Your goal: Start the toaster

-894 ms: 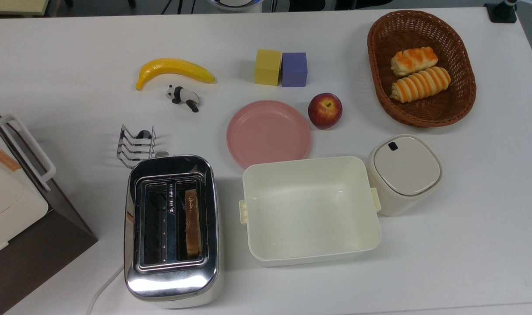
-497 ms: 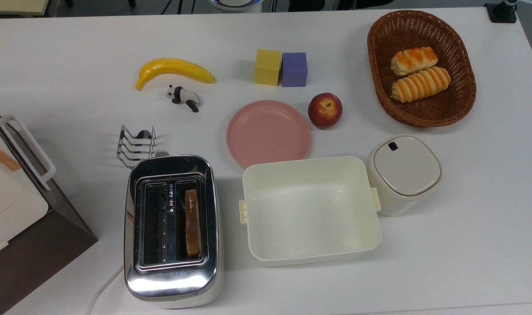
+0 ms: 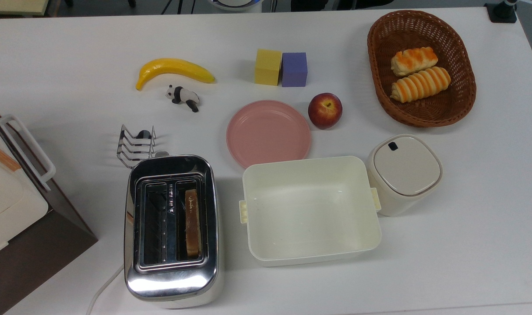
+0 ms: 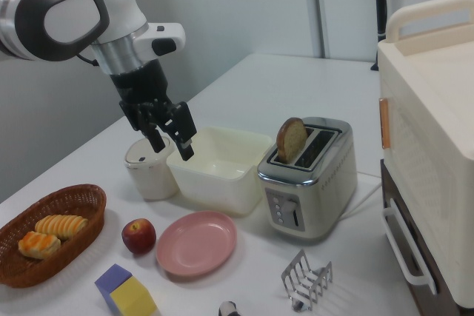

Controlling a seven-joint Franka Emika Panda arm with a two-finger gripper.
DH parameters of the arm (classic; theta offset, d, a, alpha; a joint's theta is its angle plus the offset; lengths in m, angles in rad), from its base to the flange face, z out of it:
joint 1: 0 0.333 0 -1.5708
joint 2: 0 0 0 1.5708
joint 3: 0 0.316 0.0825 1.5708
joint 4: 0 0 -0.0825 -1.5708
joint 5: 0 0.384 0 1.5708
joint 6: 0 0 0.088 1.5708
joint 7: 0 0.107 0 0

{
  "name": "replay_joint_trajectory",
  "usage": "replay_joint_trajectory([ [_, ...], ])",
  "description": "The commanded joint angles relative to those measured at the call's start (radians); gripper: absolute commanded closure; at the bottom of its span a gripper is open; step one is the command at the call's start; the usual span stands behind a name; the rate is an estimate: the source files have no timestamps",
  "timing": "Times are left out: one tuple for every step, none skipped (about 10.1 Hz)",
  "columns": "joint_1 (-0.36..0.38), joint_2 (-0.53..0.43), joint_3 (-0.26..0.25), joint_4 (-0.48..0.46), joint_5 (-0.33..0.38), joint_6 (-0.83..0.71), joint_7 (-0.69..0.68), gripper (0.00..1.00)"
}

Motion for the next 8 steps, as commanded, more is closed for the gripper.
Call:
replay_joint_trajectory([
  [0.004, -0.015, -0.024, -0.05, 0.043, 0.073, -0.066, 1.0],
  [0.004, -0.015, -0.024, -0.053, 0.042, 0.092, -0.063, 1.0],
  [0.004, -0.015, -0.024, -0.065, 0.042, 0.101, -0.066, 1.0],
  [0.003, -0.014, -0.026, -0.079, 0.042, 0.127, -0.063, 1.0],
  [0.003, -0.009, -0.026, -0.098, 0.042, 0.152, -0.063, 1.0],
  [-0.002, 0.027, -0.026, -0.098, 0.042, 0.185, -0.061, 1.0],
  [-0.008, 0.078, -0.027, -0.095, 0.042, 0.262, -0.059, 1.0],
  [-0.008, 0.135, -0.029, -0.095, 0.037, 0.346, -0.059, 1.0],
])
